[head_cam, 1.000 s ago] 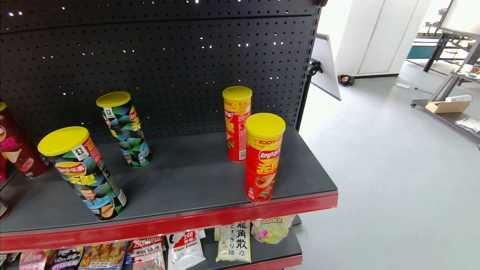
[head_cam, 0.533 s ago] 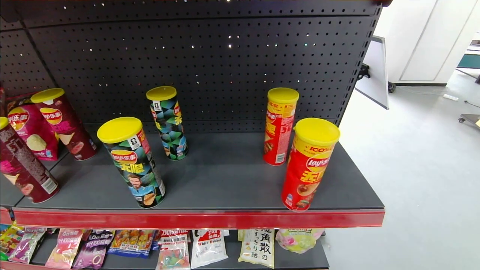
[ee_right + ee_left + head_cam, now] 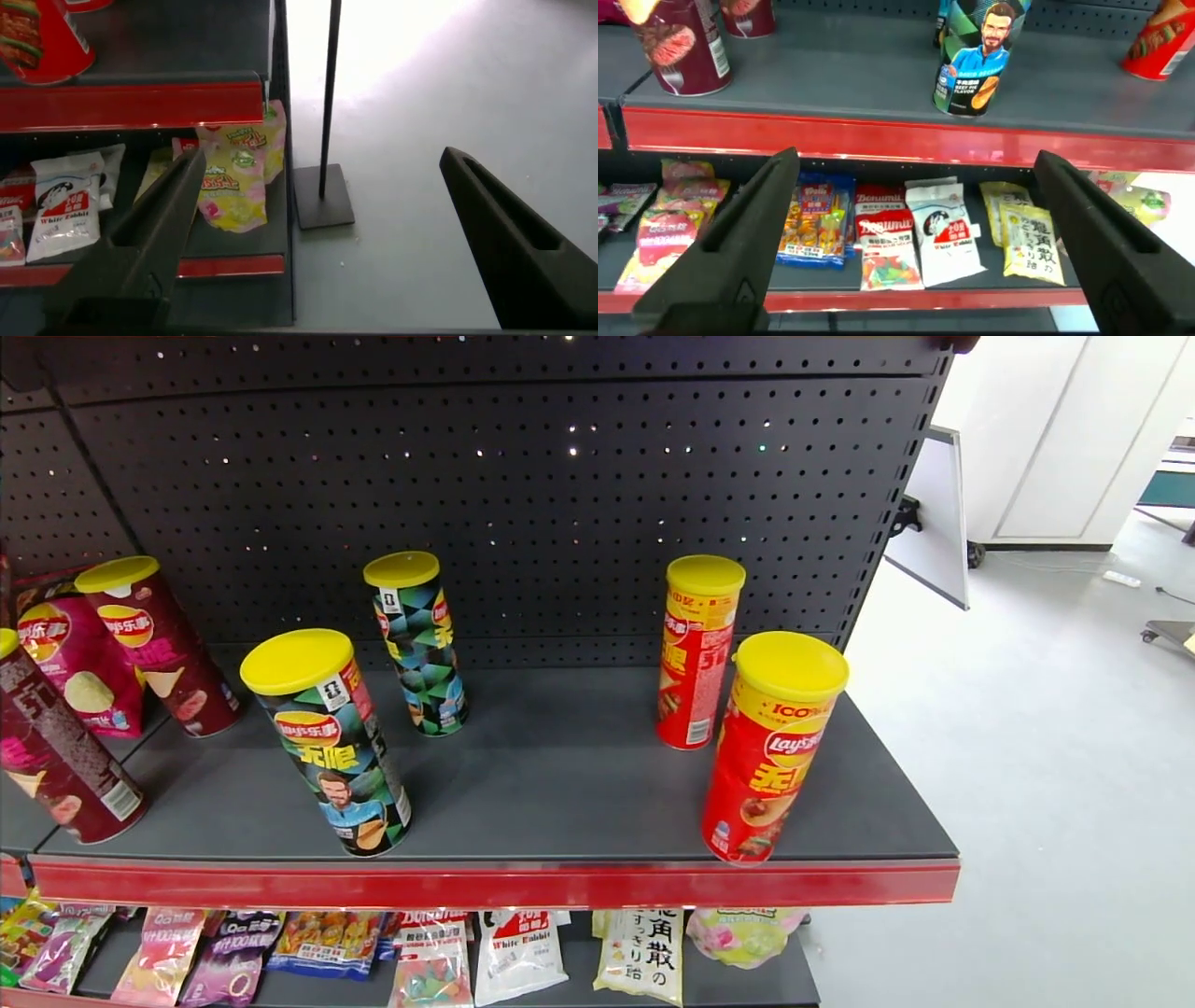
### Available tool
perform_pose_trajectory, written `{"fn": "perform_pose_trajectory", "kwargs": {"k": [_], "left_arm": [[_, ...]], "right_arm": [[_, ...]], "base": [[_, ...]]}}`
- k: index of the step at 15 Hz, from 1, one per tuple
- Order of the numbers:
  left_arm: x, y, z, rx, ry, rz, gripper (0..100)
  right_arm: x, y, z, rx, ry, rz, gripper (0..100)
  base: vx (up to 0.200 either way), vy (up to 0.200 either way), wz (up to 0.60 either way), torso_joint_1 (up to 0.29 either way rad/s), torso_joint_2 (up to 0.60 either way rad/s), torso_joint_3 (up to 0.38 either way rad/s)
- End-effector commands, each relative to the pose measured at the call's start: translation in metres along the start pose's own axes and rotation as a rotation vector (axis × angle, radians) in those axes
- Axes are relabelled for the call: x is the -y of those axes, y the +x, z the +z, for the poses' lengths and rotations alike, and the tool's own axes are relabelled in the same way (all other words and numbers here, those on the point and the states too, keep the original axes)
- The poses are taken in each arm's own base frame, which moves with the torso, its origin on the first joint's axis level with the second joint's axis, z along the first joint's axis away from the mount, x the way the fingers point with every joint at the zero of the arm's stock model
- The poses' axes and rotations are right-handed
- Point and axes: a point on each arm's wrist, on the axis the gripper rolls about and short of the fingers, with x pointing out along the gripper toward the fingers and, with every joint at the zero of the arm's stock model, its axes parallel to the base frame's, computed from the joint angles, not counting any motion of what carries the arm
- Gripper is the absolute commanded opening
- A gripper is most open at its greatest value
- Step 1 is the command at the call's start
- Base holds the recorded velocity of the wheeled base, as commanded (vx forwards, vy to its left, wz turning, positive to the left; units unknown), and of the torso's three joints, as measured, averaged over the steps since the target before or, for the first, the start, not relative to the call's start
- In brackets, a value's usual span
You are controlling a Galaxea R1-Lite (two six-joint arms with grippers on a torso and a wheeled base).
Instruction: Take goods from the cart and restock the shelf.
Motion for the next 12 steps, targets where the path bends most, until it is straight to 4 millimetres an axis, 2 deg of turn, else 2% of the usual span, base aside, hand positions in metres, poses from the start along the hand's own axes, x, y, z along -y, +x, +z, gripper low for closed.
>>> {"fn": "perform_pose_trajectory", "kwargs": {"k": [1, 2, 3, 4, 5, 7, 8, 11, 12], "left_arm": [[0.0, 0.0, 0.001, 0.003, 0.02, 0.0, 100], [0.0, 0.0, -0.003, -0.007, 0.075, 0.012, 100], [0.0, -0.002, -0.005, 0.004, 0.078, 0.008, 100], [0.001, -0.002, -0.005, 0.008, 0.072, 0.0, 100], [0.001, -0.002, -0.005, 0.005, 0.069, 0.0, 100], [0.001, -0.002, -0.005, 0.009, 0.091, -0.001, 100], [0.001, -0.002, -0.005, 0.009, 0.091, -0.001, 100], [0.001, -0.003, -0.005, 0.02, 0.091, 0.001, 100], [0.001, -0.003, -0.006, 0.019, 0.093, 0.001, 100]], "right_arm": [[0.0, -0.002, 0.012, 0.052, 0.003, 0.009, 100], [0.002, -0.001, 0.055, 0.088, 0.029, 0.032, 100], [0.003, 0.005, 0.085, 0.085, 0.071, 0.052, 100], [0.003, 0.009, 0.099, 0.084, 0.066, 0.095, 100], [0.002, 0.013, 0.101, 0.066, 0.045, 0.137, 100], [0.002, 0.032, 0.1, -0.041, 0.021, 0.149, 100], [0.002, 0.033, 0.1, -0.045, 0.021, 0.15, 100], [-0.003, 0.08, 0.116, -0.176, 0.016, 0.203, 100], [-0.005, 0.092, 0.115, -0.214, 0.015, 0.224, 100]], "base": [[0.0, 0.0, 0.0, 0.0, 0.0, 0.0], [0.0, 0.0, 0.0, 0.0, 0.0, 0.0], [0.0, 0.0, 0.0, 0.0, 0.0, 0.0], [0.0, 0.0, 0.0, 0.0, 0.0, 0.0], [0.0, 0.0, 0.0, 0.0, 0.0, 0.0], [0.0, 0.0, 0.0, 0.0, 0.0, 0.0], [0.0, 0.0, 0.0, 0.0, 0.0, 0.0], [0.0, 0.0, 0.0, 0.0, 0.0, 0.0], [0.0, 0.0, 0.0, 0.0, 0.0, 0.0]]}}
